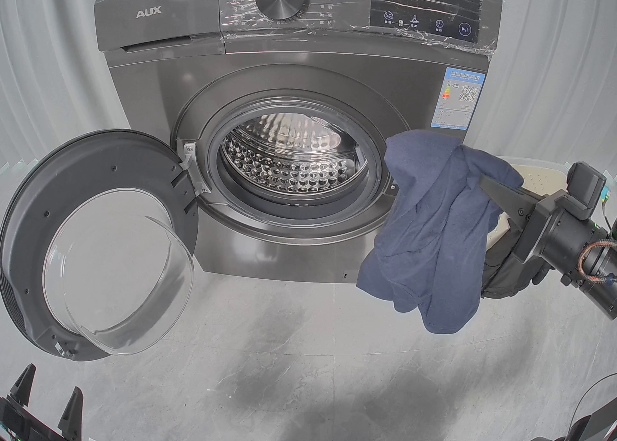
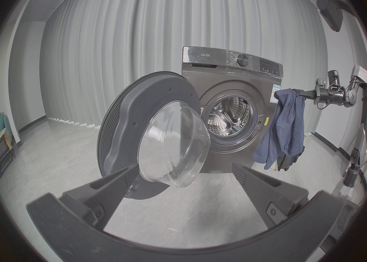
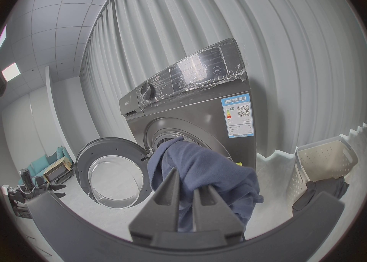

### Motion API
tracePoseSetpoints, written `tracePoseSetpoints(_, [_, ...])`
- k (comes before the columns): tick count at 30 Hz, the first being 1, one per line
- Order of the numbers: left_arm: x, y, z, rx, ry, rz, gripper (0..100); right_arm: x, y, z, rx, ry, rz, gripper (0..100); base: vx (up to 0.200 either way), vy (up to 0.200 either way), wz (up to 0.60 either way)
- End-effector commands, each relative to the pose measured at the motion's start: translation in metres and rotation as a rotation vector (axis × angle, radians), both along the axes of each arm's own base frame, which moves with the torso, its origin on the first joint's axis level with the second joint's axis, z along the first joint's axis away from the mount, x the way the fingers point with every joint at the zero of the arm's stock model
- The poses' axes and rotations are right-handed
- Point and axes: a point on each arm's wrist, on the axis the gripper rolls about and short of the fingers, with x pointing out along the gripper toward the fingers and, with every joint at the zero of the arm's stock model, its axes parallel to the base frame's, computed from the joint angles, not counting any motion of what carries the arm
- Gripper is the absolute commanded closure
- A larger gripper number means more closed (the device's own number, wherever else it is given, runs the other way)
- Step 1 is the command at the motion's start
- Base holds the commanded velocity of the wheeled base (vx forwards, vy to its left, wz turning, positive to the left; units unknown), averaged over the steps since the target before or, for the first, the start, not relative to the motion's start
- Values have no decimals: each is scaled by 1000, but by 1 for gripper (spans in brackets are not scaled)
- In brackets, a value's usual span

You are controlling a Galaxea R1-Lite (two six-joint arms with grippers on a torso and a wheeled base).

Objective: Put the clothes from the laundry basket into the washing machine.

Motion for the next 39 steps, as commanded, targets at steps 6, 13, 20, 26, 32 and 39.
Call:
tracePoseSetpoints(6, [0,0,-4,0,-4,0,0,0,0,-2,-4,6,0,100,0,0,0])
tracePoseSetpoints(13, [0,0,-4,1,-6,2,0,-2,5,-3,-4,11,35,100,0,0,0])
tracePoseSetpoints(20, [0,0,-5,46,-4,3,0,-7,20,-4,37,51,111,100,0,0,0])
tracePoseSetpoints(26, [0,0,-4,55,-4,-2,0,-7,45,-14,41,105,188,100,0,0,0])
tracePoseSetpoints(32, [0,0,-4,59,-4,-5,0,3,63,-19,57,117,210,100,0,0,0])
tracePoseSetpoints(39, [-17,-4,49,55,-197,-151,0,11,81,-15,90,108,222,100,0,0,0])
